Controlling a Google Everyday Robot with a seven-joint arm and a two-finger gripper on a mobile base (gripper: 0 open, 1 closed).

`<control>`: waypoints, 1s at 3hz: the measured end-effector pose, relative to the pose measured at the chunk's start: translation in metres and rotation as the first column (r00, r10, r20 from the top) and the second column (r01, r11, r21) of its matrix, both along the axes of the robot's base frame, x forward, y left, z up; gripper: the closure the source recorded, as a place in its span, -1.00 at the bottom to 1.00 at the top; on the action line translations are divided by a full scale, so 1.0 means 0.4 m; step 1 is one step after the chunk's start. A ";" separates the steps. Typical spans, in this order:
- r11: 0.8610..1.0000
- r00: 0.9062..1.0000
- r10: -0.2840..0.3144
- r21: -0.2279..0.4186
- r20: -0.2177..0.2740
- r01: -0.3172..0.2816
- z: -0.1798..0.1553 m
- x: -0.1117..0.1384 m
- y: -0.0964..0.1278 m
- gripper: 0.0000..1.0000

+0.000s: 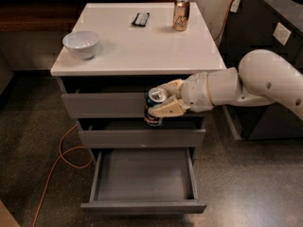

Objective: Place pepsi can into bottom drawer

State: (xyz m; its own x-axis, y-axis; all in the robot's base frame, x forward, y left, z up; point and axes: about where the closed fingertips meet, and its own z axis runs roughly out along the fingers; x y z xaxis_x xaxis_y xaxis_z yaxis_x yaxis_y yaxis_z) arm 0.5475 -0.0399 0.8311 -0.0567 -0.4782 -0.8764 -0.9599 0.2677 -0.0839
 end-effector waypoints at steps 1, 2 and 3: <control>1.000 1.000 0.012 0.028 0.005 -0.012 -0.085 -0.024 0.008 1.00; 0.999 1.000 0.007 0.039 0.009 -0.007 -0.187 -0.045 0.011 1.00; 1.000 0.999 -0.031 -0.002 0.009 0.031 -0.301 -0.054 0.012 1.00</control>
Offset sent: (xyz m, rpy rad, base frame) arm -0.0244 -0.0001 -0.1051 0.0605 -0.0195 -0.0050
